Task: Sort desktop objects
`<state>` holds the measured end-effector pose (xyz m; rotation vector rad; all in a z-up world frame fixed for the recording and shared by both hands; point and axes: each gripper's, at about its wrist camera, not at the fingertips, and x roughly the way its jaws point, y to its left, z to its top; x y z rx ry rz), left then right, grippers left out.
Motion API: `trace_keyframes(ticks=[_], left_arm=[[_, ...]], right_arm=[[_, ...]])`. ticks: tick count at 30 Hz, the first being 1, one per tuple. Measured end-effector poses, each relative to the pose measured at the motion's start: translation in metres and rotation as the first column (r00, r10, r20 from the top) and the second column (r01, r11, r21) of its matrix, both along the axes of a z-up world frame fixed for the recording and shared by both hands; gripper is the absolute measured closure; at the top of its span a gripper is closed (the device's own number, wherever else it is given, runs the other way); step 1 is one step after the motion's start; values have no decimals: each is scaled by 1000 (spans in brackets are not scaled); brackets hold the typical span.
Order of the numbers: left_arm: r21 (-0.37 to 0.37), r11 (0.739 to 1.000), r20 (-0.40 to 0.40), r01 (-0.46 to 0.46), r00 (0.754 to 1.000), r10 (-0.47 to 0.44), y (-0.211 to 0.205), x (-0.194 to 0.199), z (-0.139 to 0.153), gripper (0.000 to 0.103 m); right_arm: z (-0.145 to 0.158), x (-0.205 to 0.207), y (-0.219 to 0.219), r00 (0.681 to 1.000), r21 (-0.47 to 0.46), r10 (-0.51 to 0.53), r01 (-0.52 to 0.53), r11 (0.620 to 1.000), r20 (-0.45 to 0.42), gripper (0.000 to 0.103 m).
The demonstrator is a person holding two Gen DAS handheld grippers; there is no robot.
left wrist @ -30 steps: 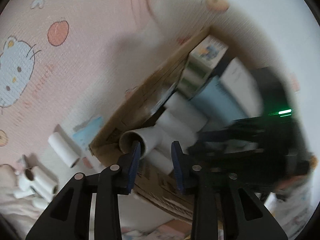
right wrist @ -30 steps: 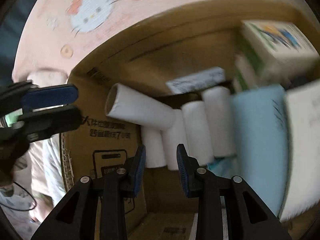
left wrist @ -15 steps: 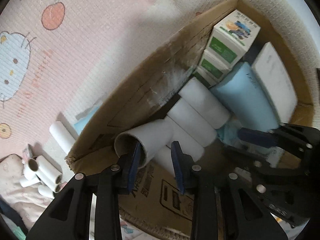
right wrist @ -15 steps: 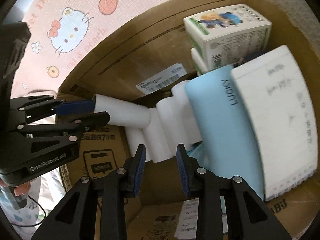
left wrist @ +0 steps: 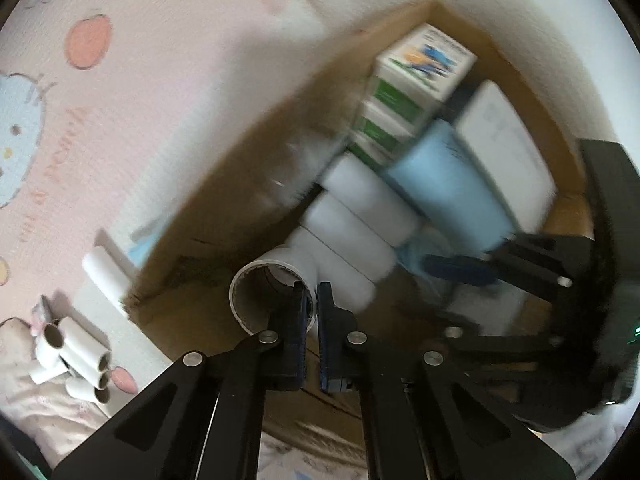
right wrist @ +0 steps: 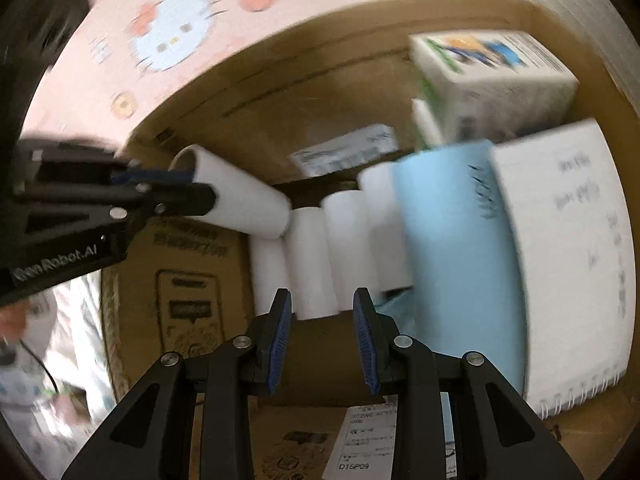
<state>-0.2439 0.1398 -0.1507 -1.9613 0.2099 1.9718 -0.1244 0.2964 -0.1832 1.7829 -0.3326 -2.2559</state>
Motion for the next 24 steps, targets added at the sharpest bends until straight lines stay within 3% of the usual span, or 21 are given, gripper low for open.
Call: trace_keyframes(ticks=[5, 10, 13, 15, 20, 24], left_arm=[[78, 997, 139, -3, 990, -8, 5, -4, -9, 98], [75, 996, 188, -45, 982, 30, 3, -9, -25, 98], [130, 987, 225, -93, 972, 62, -3, -16, -27, 97], [136, 986, 227, -99, 972, 66, -4, -18, -27, 97], [156, 975, 249, -159, 961, 117, -13, -25, -30, 97], [125, 972, 199, -196, 965, 169, -22, -28, -30, 95]], right_arm=[[2, 0, -10, 999, -31, 44, -44, 999, -4, 72], [5, -2, -26, 991, -51, 122, -124, 991, -50, 62], [-4, -12, -31, 989, -120, 149, -150, 981, -19, 59], [-12, -20, -34, 988, -144, 149, -143, 979, 29, 59], [-12, -28, -37, 991, -132, 131, -125, 983, 39, 59], [-18, -37, -41, 990, -132, 138, -134, 982, 22, 59]])
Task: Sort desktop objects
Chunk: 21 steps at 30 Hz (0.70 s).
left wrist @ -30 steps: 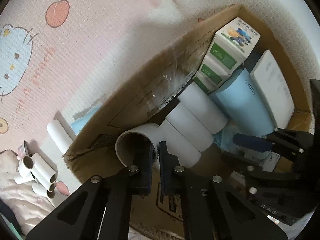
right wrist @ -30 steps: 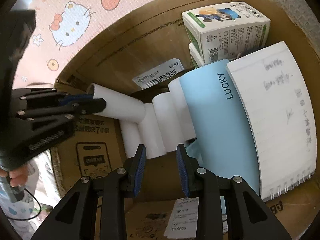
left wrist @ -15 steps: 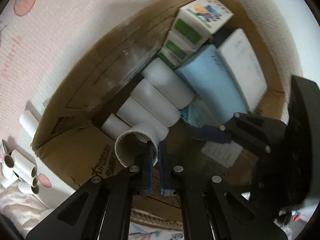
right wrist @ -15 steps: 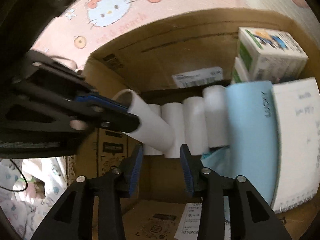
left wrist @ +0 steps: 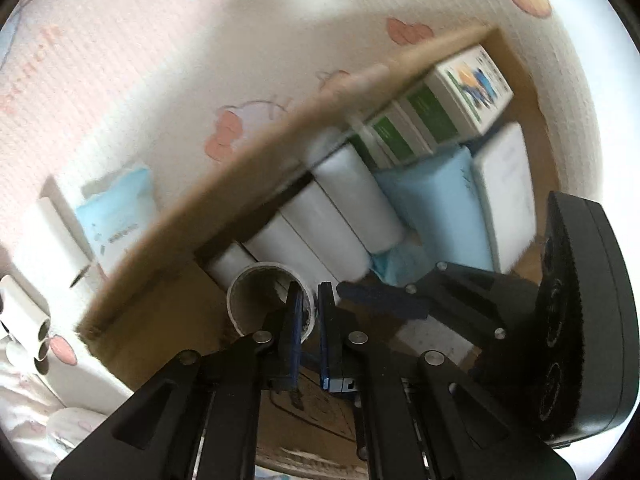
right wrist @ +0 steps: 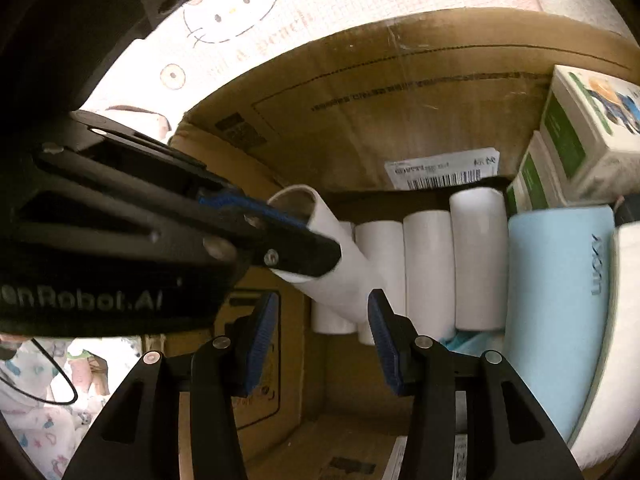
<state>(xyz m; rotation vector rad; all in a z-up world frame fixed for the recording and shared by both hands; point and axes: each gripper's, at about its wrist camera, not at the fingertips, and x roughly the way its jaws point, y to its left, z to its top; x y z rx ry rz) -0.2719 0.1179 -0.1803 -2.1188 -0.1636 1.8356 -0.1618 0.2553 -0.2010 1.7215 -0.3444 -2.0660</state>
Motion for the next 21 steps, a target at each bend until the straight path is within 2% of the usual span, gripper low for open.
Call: trace_keyframes(ticks=[2, 3, 5, 8, 13, 15, 16, 17, 21], left_arm=[[7, 1000, -27, -4, 1000, 4, -1, 2, 5, 87], [7, 1000, -47, 0, 999, 1, -2, 3, 8, 85], [-27, 999, -116, 18, 993, -22, 0, 6, 21, 72], [-85, 995, -218, 45, 974, -63, 1, 12, 35, 65], [-92, 994, -238, 51, 969, -72, -4, 18, 42, 65], [-82, 995, -258, 54, 963, -73, -6, 20, 47, 72], [-75, 996, -266, 56, 961, -74, -14, 21, 41, 84], [-64, 997, -268, 51, 961, -66, -21, 25, 43, 90], [-29, 999, -290, 40, 956, -47, -34, 22, 44, 92]], right_arm=[[-6, -4, -3, 1000, -23, 1, -1, 1000, 12, 59], [-12, -8, -5, 999, -59, 4, -1, 998, 50, 59], [-15, -11, -6, 998, -95, 10, -3, 995, 65, 59], [-20, -14, -5, 996, -115, 12, -2, 993, 89, 60], [-28, -18, -10, 991, -42, 6, 0, 999, 130, 60], [-26, -20, -16, 992, 28, 12, -16, 999, 122, 60], [-24, -20, -19, 993, 50, 15, -21, 999, 121, 60], [-22, -20, -22, 992, 74, 21, -30, 997, 122, 60], [-19, -23, -38, 987, 101, 82, -96, 990, 135, 59]])
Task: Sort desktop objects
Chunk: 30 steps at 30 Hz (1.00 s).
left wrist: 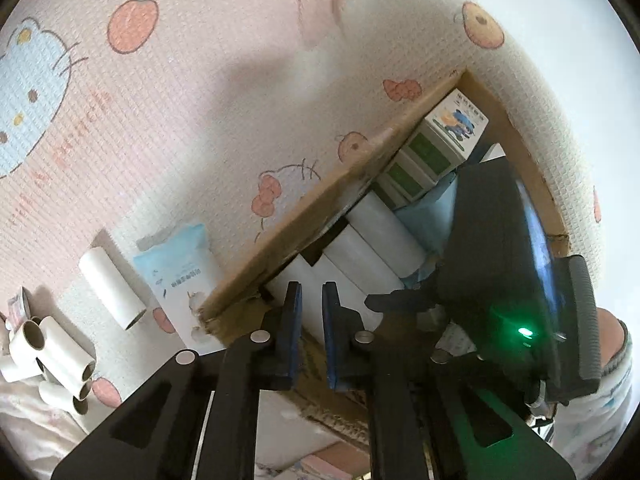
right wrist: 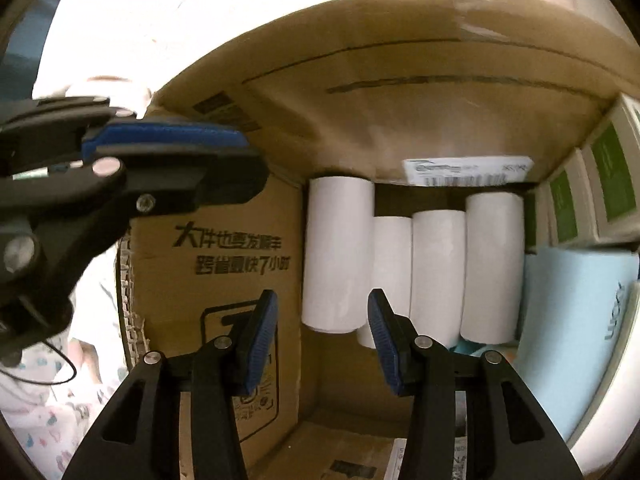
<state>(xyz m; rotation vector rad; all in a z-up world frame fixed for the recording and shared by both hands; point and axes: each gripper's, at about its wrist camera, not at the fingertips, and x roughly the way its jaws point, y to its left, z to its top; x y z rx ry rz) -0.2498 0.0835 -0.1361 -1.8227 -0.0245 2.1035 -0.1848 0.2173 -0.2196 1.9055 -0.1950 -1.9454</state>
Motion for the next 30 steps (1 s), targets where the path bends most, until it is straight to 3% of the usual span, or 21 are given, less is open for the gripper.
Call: trace_keyframes(ticks=[5, 12, 18, 21, 25, 30], left_arm=[[21, 1000, -40, 16, 999, -16, -12, 10, 4, 92], [57, 997, -117, 50, 992, -43, -13, 22, 15, 92], [83, 994, -138, 66, 989, -54, 3, 13, 0, 92], [64, 994, -153, 84, 986, -73, 10, 19, 5, 92], [58, 992, -172, 110, 980, -99, 15, 26, 13, 92], [125, 988, -230, 92, 971, -61, 12, 34, 20, 92]], right_arm=[[-19, -8, -9, 998, -11, -13, 14, 1000, 53, 59], [-55, -18, -5, 985, -44, -111, 118, 992, 136, 62], [-55, -4, -9, 984, -14, -76, 80, 997, 161, 62], [-53, 0, -7, 979, -4, -115, 118, 993, 167, 61], [-34, 12, 0, 977, -40, -155, 162, 986, 148, 61], [-7, 43, 15, 969, 45, -210, 205, 978, 128, 61]])
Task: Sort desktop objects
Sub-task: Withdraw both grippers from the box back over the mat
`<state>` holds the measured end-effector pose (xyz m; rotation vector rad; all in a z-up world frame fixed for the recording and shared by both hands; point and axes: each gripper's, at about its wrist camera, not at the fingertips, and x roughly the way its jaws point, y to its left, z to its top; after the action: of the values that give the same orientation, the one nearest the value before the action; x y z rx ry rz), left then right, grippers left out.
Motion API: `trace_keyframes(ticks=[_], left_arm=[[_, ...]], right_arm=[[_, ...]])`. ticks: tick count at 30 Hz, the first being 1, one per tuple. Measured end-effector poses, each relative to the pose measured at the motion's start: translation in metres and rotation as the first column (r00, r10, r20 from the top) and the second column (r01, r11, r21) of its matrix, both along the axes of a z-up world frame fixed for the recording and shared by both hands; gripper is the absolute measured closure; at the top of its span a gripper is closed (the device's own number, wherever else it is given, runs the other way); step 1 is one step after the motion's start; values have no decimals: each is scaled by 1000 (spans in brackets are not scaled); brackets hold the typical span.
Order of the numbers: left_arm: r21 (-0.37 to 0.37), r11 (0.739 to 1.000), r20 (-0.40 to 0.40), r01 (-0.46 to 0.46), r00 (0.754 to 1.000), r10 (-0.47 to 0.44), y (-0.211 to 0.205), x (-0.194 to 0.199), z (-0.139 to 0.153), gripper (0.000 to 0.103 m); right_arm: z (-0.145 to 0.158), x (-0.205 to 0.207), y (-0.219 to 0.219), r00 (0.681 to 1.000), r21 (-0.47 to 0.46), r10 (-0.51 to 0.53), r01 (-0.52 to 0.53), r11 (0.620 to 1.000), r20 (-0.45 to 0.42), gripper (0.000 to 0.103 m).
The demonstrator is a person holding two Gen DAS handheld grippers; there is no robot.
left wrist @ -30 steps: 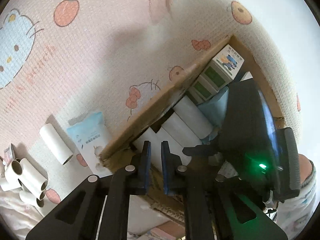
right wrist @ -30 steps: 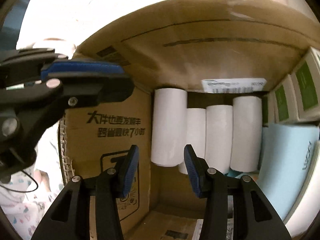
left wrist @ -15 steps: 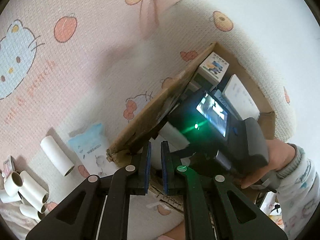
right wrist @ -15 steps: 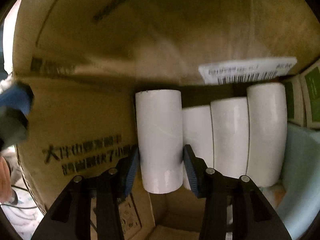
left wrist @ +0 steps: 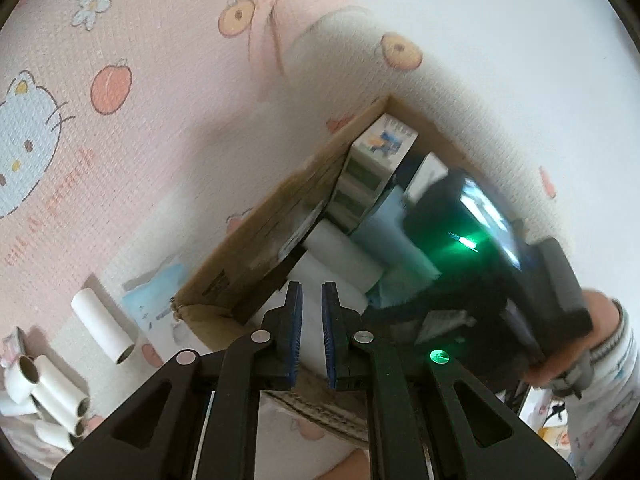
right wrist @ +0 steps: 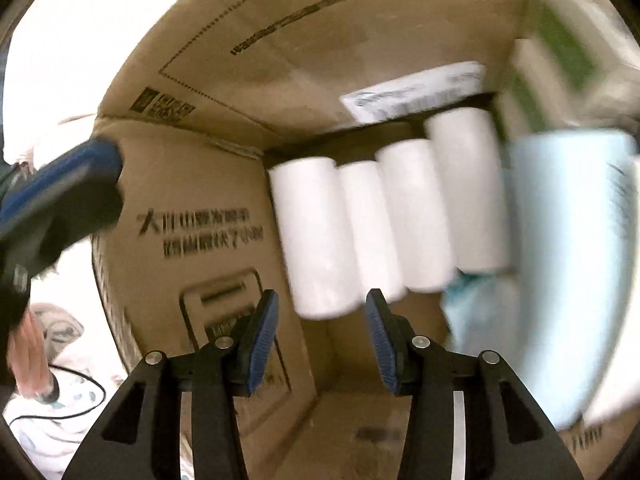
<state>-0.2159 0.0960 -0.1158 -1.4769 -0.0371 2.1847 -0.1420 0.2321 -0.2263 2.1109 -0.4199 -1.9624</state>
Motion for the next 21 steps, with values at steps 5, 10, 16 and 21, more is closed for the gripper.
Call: trace_keyframes(ticks=[5, 10, 16, 21], left_arm=[[78, 996, -144, -36, 988, 47, -17, 29, 16, 93], [118, 990, -257, -71, 961, 100, -39, 69, 22, 93], [81, 989, -358, -127, 922, 148, -66, 110, 11, 90], [104, 975, -363, -197, 905, 222, -87, 135, -10, 76]], right_arm=[[41, 31, -5, 991, 155, 24, -4, 988, -130, 61], [71, 57, -57, 963, 294, 107, -31, 955, -246, 61], [97, 65, -71, 919, 407, 251, -112, 906, -305, 61], [98, 65, -76, 879, 477, 347, -164, 864, -326, 61]])
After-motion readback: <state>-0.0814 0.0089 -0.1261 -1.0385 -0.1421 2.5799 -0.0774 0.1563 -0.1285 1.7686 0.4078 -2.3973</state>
